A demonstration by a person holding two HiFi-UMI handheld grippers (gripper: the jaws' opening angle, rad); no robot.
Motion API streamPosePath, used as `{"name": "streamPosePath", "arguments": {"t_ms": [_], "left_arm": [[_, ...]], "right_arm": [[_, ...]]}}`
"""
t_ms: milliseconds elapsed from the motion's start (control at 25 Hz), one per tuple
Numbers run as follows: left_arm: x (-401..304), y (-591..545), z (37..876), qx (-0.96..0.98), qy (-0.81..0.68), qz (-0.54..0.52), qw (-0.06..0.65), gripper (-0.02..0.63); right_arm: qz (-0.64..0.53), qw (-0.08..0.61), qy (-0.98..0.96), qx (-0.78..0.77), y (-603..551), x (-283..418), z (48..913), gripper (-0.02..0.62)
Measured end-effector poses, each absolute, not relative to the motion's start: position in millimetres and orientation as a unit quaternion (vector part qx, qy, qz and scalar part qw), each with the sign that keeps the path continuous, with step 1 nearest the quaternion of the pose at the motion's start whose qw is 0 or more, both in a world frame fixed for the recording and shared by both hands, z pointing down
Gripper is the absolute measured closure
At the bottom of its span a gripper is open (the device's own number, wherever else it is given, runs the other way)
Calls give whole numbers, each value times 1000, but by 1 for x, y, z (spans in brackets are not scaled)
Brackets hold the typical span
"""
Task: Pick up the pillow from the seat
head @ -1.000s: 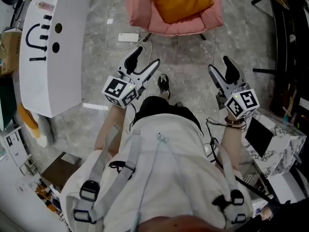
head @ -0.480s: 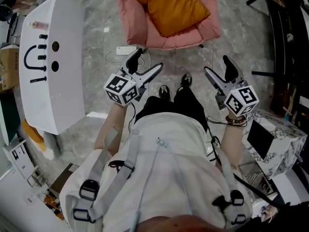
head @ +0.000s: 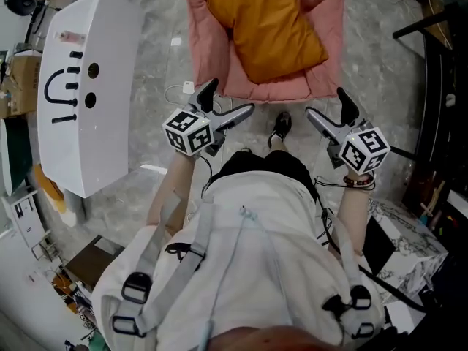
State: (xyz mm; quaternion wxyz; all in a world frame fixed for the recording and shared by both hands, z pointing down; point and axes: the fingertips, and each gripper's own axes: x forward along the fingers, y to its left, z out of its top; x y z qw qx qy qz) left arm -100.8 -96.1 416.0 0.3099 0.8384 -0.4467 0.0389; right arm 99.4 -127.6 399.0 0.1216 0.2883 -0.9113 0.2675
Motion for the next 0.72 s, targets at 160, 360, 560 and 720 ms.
{"name": "streamPosePath", "arguments": {"t_ms": [160, 360, 560, 720], "left_arm": [[-92, -143, 418, 829, -462, 44, 311, 44], [-80, -181, 416, 817, -477, 31, 323, 44], [-74, -213, 417, 814, -475, 33, 332, 46], [-87, -229, 436, 797, -486, 37, 356, 46]], "right_arm": [[278, 122, -911, 278, -178, 115, 401, 124], [287, 134, -912, 260, -226, 131, 404, 124], [296, 156, -915, 224, -260, 109, 418, 124], [303, 169, -915, 207, -283, 93, 431, 124]]}}
